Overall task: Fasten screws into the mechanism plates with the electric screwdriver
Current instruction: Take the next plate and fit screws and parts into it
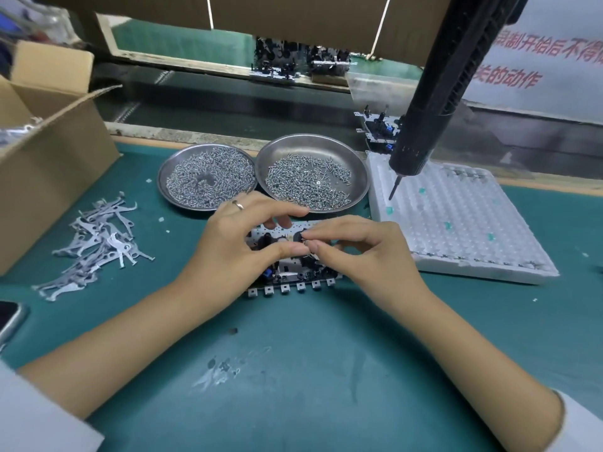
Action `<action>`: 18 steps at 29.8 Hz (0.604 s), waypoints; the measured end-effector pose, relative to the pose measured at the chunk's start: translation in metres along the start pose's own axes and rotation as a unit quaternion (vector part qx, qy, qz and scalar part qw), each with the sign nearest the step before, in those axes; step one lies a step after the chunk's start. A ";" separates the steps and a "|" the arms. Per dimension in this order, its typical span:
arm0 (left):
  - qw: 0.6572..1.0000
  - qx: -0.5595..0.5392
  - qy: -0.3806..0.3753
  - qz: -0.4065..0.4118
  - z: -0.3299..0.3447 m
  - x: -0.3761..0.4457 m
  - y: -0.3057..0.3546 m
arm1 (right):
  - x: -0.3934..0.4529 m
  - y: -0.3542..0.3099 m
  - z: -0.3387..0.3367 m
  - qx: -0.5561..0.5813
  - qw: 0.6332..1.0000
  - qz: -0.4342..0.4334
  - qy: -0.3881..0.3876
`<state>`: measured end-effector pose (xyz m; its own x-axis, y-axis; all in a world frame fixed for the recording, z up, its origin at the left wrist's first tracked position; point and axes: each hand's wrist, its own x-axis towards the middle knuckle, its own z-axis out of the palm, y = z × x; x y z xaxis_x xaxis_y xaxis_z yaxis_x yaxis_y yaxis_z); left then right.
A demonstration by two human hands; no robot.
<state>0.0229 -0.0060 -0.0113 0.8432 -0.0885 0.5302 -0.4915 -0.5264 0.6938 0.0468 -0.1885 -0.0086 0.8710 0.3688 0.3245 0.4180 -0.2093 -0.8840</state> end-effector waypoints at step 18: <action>0.988 -0.082 0.062 -0.114 -0.012 -0.017 -0.007 | -0.011 0.015 0.020 -0.181 0.971 -0.153 -0.038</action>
<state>0.0098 0.0093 -0.0190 0.9076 0.1261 0.4004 -0.3297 -0.3764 0.8658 0.0379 -0.1778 -0.0322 0.6756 0.5265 0.5162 0.7298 -0.3779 -0.5697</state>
